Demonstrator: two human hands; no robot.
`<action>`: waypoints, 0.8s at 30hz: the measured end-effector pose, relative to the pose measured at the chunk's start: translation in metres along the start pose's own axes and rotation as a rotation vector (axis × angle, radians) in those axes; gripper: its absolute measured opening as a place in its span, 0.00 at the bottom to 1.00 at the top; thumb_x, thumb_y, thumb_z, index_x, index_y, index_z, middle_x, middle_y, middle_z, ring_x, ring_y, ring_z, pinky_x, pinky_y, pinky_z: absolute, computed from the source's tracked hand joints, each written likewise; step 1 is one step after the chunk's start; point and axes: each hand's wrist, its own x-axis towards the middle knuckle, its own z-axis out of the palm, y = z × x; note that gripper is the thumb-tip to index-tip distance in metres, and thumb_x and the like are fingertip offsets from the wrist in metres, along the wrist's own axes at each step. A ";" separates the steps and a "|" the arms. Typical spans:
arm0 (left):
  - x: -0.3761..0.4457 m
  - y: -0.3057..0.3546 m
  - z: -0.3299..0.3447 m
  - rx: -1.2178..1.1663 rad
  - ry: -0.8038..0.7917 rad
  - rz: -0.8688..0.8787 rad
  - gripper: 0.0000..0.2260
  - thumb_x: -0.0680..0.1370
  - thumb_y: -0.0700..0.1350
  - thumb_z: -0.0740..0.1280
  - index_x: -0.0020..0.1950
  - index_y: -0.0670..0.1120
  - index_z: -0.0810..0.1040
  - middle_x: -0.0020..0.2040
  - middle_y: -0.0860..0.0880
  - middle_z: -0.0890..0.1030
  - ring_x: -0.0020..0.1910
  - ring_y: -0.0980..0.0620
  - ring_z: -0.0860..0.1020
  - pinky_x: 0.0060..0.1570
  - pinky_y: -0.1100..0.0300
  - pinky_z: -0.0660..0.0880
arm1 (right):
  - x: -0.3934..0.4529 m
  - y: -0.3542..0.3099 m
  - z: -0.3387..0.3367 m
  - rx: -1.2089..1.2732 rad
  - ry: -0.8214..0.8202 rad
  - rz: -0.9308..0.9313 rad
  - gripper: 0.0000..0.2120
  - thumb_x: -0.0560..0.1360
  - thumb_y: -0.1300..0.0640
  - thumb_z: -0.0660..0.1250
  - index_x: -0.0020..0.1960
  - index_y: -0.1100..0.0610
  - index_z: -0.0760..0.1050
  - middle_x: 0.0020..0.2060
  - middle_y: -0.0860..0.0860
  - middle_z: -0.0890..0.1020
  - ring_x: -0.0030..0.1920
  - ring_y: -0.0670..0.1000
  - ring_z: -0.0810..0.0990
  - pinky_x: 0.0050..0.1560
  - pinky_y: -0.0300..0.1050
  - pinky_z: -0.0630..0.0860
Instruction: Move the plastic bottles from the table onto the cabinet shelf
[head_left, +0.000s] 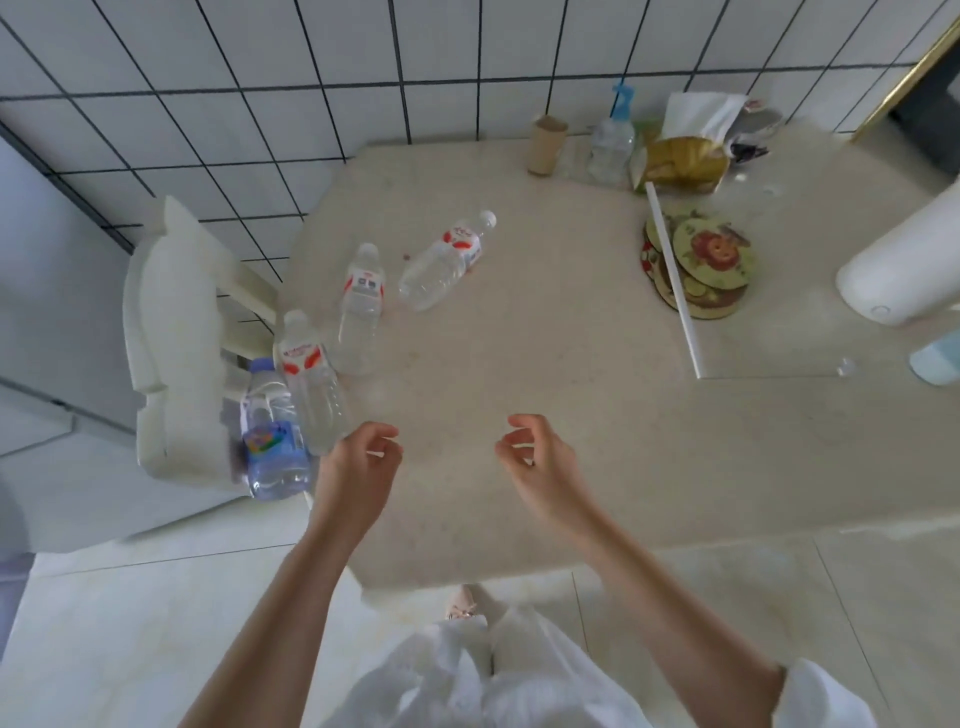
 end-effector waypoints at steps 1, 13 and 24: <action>0.012 0.003 -0.003 -0.001 0.006 -0.012 0.06 0.77 0.41 0.67 0.51 0.49 0.80 0.42 0.50 0.84 0.44 0.50 0.82 0.45 0.56 0.77 | 0.010 -0.007 0.000 -0.002 -0.007 0.013 0.17 0.77 0.57 0.66 0.64 0.60 0.71 0.50 0.53 0.81 0.51 0.53 0.80 0.56 0.47 0.76; 0.146 0.043 -0.004 0.154 0.142 -0.104 0.24 0.75 0.41 0.68 0.70 0.44 0.68 0.66 0.40 0.72 0.62 0.39 0.72 0.61 0.46 0.69 | 0.177 -0.067 -0.001 0.151 -0.113 0.224 0.18 0.74 0.52 0.68 0.60 0.60 0.75 0.50 0.55 0.83 0.51 0.56 0.82 0.58 0.57 0.79; 0.235 0.041 0.023 0.324 0.127 -0.312 0.37 0.73 0.44 0.68 0.77 0.44 0.52 0.71 0.39 0.66 0.67 0.36 0.67 0.62 0.44 0.67 | 0.328 -0.126 0.026 0.374 -0.252 0.603 0.25 0.74 0.46 0.68 0.67 0.54 0.66 0.53 0.54 0.72 0.44 0.56 0.77 0.44 0.51 0.78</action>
